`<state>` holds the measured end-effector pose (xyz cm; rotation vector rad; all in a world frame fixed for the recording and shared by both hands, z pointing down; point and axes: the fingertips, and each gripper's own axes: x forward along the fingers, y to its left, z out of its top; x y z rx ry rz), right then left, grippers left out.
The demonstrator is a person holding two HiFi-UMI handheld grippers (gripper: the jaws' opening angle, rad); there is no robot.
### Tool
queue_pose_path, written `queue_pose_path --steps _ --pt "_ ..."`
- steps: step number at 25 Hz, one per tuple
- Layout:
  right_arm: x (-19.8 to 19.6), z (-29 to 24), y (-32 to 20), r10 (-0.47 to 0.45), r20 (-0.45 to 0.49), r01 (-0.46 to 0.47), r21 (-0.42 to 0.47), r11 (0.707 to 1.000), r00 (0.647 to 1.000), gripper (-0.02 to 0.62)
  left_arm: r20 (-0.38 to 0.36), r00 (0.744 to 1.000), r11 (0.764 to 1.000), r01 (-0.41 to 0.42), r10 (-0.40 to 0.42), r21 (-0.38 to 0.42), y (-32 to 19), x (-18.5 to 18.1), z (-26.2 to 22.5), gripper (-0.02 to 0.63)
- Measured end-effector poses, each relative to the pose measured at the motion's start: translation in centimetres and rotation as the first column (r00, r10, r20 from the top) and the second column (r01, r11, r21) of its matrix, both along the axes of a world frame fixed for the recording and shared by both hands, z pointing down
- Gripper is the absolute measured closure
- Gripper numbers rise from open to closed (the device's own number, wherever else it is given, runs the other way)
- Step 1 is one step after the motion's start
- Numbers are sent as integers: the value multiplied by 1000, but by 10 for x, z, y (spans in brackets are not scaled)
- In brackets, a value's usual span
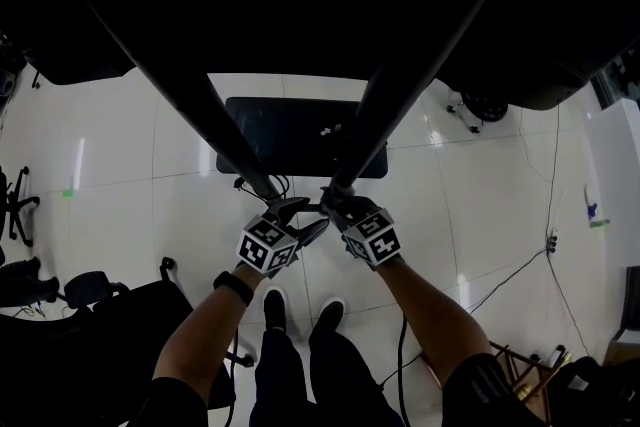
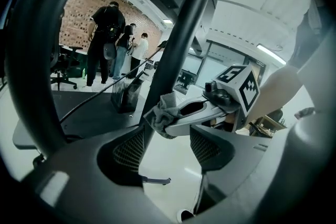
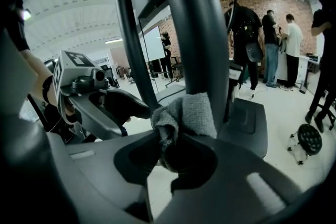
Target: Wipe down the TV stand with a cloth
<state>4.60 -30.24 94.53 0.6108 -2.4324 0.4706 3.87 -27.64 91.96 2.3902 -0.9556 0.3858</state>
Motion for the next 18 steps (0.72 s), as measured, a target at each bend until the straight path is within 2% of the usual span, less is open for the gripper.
queue_pose_path --steps 4,9,13,18 --pt "-2 -50 24 -23 73 20 35 999 997 546 8 1000 998 2 -2 69 9 -8 -45 311" --pt "3 -154 46 -52 168 27 148 989 984 546 7 1000 984 19 -21 180 27 -21 -134 311" --pt "8 -237 66 -92 212 40 237 971 973 546 23 1000 971 -4 -2 238 68 -15 -198 313" --pt "19 -318 93 -106 300 17 285 958 948 546 -18 998 959 61 -58 277 116 -13 -258 313"
